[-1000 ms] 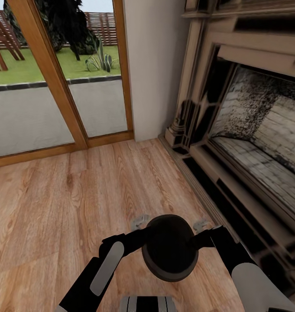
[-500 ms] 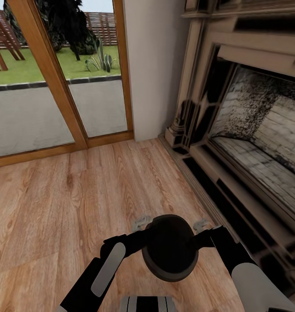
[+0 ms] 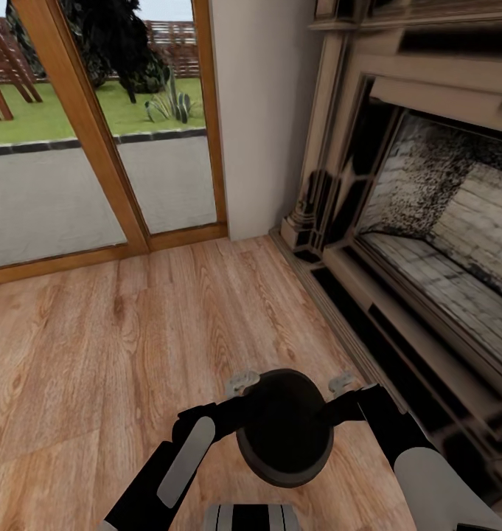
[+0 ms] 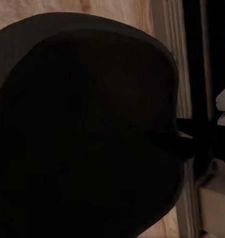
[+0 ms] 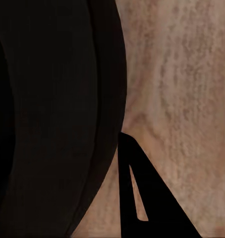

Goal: Place each of the two pumpkins and all three candles from the living room inside a cabinet in the living room (use any cabinet), then make sure every cabinet is closed, and position the cauldron so it is next to a table in the living room.

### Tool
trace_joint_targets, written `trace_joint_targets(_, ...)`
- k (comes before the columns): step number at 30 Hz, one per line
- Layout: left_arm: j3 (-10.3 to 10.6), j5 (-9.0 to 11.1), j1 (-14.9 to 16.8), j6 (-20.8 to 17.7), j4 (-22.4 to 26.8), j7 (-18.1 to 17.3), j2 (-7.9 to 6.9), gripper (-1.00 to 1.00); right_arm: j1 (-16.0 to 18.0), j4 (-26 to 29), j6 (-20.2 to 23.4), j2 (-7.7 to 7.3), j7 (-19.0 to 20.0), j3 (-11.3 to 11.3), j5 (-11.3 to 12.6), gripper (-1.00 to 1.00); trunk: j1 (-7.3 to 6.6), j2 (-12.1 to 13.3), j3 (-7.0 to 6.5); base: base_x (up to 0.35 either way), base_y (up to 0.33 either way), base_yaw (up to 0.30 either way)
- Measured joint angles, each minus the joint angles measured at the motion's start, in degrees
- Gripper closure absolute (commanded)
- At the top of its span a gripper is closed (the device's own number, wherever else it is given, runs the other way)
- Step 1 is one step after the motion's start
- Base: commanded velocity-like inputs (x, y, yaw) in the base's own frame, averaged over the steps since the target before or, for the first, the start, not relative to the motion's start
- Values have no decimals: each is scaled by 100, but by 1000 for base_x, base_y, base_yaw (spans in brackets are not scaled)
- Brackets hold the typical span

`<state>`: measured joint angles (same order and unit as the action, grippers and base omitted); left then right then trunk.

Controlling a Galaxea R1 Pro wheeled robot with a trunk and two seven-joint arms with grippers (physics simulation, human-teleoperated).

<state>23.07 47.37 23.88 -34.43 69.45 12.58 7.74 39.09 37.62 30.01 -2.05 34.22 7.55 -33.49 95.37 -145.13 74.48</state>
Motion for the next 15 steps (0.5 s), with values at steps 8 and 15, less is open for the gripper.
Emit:
trace_joint_targets(8,7,-9,0,48,-123,5,0,-100,2,1,-10,-1,-4,3,-12,100,0,0,0,0,0,0)
trace_joint_targets(15,10,-43,0,203,-372,49,-7,-100,1,0,-3,-1,-11,-2,-2,100,0,0,0,0,0,0)
